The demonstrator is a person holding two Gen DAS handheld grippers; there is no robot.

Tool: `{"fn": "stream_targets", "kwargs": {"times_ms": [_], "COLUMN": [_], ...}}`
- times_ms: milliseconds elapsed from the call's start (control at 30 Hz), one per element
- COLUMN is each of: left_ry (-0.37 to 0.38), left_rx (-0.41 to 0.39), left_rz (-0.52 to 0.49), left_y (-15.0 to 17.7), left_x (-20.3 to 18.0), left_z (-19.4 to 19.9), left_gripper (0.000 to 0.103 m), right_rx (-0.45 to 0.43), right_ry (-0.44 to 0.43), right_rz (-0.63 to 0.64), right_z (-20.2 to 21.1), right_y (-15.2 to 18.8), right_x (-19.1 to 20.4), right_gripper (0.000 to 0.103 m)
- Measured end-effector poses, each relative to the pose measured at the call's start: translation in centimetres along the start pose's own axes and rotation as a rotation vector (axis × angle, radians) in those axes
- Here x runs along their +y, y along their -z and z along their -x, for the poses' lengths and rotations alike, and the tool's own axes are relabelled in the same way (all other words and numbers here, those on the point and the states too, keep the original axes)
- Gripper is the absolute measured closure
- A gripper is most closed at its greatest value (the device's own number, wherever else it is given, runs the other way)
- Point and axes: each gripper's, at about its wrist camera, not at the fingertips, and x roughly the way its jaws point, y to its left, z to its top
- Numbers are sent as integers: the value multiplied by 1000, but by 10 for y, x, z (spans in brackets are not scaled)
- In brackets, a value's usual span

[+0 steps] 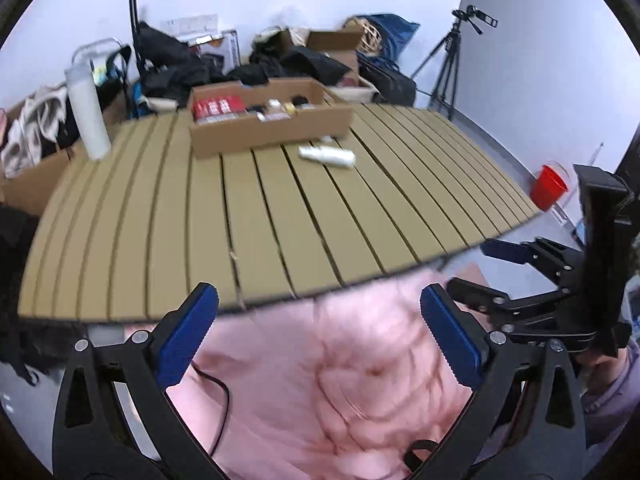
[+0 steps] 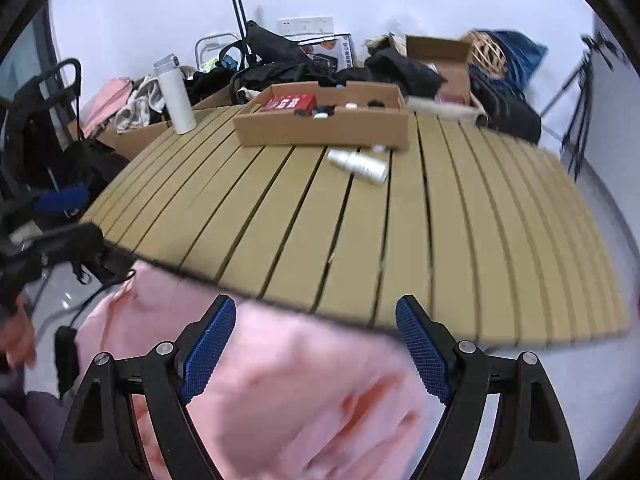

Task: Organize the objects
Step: 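Withdraw both tools from the tray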

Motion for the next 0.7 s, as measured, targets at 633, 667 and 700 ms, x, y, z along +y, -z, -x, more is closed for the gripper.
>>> {"fn": "stream_targets", "kwargs": {"times_ms": [633, 667, 700], "left_ry": [-38, -36, -37], "left_rx": [78, 77, 75], "left_rz": [28, 29, 30], "left_y": [-21, -27, -34], "left_x": [9, 10, 12], "left_z": [-69, -75, -81], "left_gripper": [2, 2, 2], "right_rx": [-24, -19, -15], "right_ry": [77, 81, 85], "right_rz": [36, 42, 46], "right_z": [-37, -45, -52], "right_y": [-19, -28, -35], "right_x": [-38, -44, -47], "right_gripper": [25, 26, 27]}}
